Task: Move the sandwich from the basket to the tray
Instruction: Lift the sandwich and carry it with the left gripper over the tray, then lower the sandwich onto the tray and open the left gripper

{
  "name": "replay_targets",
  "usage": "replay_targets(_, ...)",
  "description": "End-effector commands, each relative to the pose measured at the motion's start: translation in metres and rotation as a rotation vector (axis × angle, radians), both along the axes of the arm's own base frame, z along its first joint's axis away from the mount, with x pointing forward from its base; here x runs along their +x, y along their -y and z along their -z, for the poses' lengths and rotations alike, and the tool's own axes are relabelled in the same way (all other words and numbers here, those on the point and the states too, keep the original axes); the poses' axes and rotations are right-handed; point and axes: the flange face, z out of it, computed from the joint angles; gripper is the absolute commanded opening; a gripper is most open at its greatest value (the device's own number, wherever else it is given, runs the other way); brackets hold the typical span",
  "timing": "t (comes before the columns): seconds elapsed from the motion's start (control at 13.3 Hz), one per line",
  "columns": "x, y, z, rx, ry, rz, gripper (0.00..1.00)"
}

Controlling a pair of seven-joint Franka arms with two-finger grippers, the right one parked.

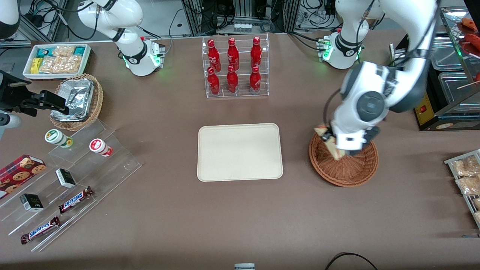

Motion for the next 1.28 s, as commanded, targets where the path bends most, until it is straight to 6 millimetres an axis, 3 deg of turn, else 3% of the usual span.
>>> replay_targets(0.0,-0.015,0.073,0.009,-0.003,-0.011,0.136,0.0)
replay_targets(0.15,-0.026,0.115,0.01,-0.026,-0.007,0.195,0.0)
replay_targets(0.3,-0.041,0.164,0.023,-0.038,-0.014,0.271,0.0)
replay_targets(0.68,-0.048,0.259,0.063,-0.12,0.044,0.352,0.0)
replay_targets(0.9,-0.033,0.286,0.078,-0.15,0.056,0.353,0.0)
replay_targets(1.21,-0.007,0.297,0.093,-0.165,0.071,0.322,0.0)
